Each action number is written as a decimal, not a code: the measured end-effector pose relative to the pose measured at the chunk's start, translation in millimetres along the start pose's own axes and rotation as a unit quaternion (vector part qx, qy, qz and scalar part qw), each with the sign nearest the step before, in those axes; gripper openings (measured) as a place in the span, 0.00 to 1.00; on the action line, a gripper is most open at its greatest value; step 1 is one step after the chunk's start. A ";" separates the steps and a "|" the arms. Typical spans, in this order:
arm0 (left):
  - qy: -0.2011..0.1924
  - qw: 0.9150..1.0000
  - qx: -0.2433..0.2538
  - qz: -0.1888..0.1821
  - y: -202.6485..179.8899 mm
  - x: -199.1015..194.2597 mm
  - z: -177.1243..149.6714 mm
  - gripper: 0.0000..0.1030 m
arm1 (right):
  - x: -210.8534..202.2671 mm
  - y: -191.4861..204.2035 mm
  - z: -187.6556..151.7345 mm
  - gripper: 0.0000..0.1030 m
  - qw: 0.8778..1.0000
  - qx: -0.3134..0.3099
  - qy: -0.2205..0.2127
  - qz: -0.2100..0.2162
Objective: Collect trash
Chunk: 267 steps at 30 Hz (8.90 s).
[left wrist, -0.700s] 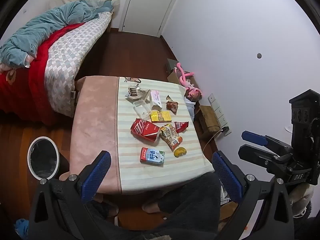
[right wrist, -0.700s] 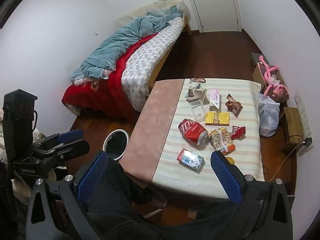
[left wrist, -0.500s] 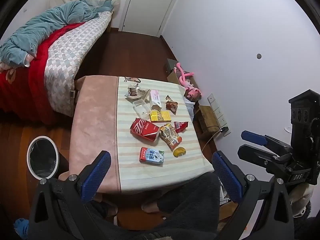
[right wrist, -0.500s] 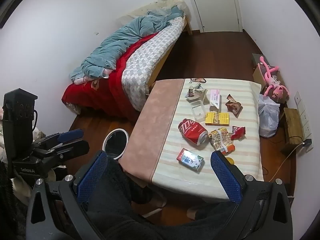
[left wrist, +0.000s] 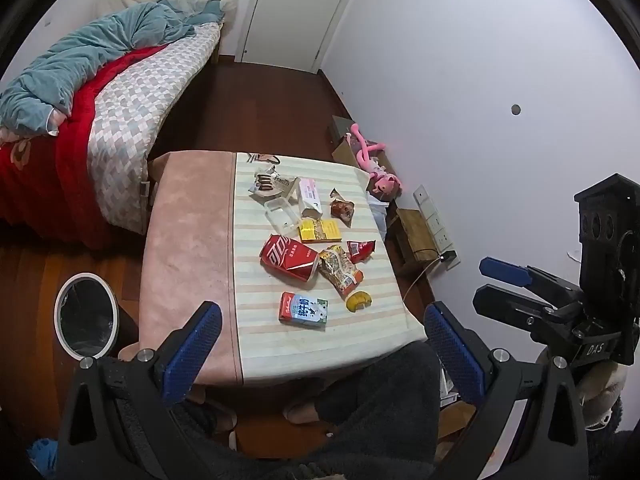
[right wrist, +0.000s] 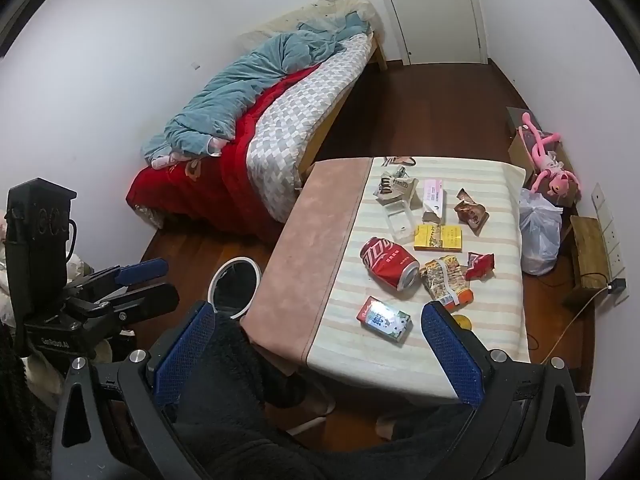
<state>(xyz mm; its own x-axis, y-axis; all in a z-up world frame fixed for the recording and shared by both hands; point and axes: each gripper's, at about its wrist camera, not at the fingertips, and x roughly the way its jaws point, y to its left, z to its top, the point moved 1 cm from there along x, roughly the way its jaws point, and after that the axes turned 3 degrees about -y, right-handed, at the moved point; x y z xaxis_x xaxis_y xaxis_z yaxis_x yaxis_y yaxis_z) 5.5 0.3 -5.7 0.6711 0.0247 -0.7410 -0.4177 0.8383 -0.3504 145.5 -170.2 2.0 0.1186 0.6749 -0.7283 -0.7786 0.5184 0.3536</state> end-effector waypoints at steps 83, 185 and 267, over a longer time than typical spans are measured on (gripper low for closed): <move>0.003 1.000 0.003 0.014 -6.4 5.8 -1.3 1.00 | 6.5 -6.4 2.1 1.00 1.000 0.002 0.000 -0.008; -0.086 0.941 -0.159 0.287 329.7 19.8 7.5 0.45 | 368.3 183.0 8.7 0.45 0.986 -0.053 0.156 0.014; 0.093 0.976 -0.065 0.188 151.4 233.0 -69.2 0.98 | 211.2 -151.2 -86.7 1.00 0.958 0.167 0.146 -0.184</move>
<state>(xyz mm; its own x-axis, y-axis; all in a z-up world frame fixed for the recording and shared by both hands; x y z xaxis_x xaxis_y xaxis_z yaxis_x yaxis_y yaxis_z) 56.2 95.2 -271.0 0.3380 0.2070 -0.9181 -0.6947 0.7130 -0.0950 234.9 -151.6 -256.2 0.1323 0.2639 -0.9554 -0.4712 0.8648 0.1736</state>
